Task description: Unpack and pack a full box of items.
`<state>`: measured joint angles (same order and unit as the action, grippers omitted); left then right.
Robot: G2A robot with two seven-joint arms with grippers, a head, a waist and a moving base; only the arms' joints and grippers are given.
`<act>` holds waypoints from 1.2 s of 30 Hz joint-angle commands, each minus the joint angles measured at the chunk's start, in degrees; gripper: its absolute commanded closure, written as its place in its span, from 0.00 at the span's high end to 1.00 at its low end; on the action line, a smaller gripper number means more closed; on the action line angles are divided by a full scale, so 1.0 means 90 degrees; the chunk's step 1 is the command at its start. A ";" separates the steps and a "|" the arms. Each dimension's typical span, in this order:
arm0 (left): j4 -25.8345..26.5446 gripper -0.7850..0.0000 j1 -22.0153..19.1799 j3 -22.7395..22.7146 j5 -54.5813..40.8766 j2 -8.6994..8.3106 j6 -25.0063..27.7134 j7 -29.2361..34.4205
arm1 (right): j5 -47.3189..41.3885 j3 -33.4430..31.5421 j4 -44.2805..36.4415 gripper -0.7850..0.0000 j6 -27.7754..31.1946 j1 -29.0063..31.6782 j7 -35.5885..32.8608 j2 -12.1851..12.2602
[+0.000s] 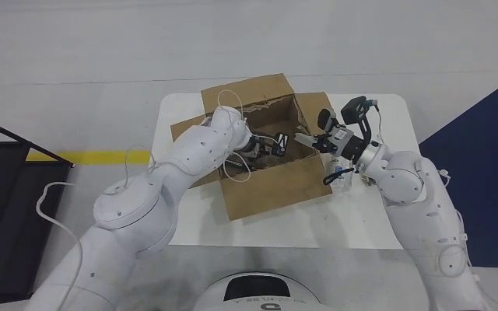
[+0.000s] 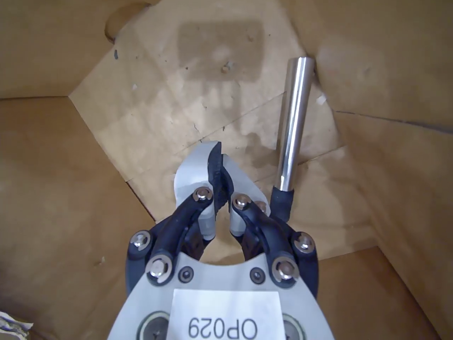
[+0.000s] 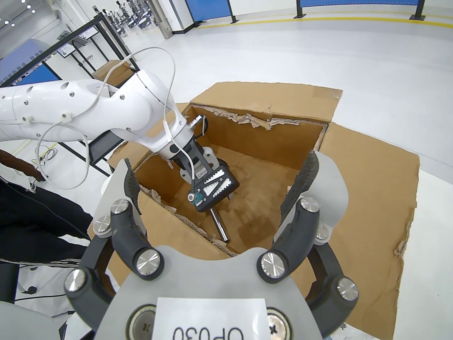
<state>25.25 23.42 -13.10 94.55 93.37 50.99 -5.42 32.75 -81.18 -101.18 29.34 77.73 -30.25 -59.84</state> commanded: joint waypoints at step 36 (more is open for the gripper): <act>0.4345 1.00 0.0383 0.0356 -0.1839 -0.2710 0.0779 -0.0183 | -0.0982 -0.1615 0.0863 1.00 -0.0112 0.0992 0.1008 0.0095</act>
<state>64.34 26.90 -9.87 77.75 69.00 58.00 -7.09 23.91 -95.75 -93.40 28.35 86.67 -21.13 -58.98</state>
